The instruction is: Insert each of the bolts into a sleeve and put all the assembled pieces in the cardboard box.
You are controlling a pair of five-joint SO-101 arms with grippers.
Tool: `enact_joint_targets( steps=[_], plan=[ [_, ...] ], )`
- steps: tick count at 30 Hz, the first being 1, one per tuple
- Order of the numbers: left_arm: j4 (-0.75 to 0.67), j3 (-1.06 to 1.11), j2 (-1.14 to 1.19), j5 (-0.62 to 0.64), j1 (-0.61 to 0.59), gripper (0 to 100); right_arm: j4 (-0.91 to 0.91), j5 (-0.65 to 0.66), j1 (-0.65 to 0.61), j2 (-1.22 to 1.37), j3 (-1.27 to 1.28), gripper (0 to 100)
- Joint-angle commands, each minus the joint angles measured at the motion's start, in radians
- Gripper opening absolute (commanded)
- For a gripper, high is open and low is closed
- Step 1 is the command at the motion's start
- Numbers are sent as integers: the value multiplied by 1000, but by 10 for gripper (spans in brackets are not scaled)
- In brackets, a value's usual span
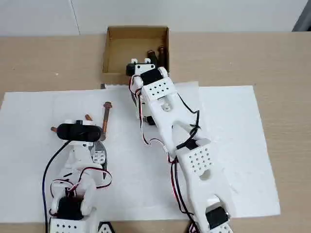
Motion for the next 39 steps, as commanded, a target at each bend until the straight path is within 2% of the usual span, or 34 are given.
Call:
enact_joint_targets(
  steps=[1, 7, 11, 16, 22, 26, 31, 39],
  plan=[
    [-23, -7, -8, -6, 3, 6, 27, -8, -16, -68, -63, 2],
    [-23, -7, -8, -5, 5, 6, 30, 3, -13, -228, -106, 2],
    [-23, -7, -8, -3, 5, 6, 48, 101, -10, -371, -106, 2],
    [-23, -7, -8, -3, 5, 6, 51, 115, 1, -558, -101, 2],
    [-23, -7, -8, -3, 5, 6, 70, 124, 110, -727, -100, 2],
    [-23, -7, -8, -3, 5, 6, 71, 186, 213, -837, -86, 2],
    [-23, -7, -8, -3, 5, 6, 71, 238, 298, -1026, 97, 2],
    [-20, -7, -8, -3, -2, 6, 64, 230, 371, -1409, 640, 2]
  ],
)
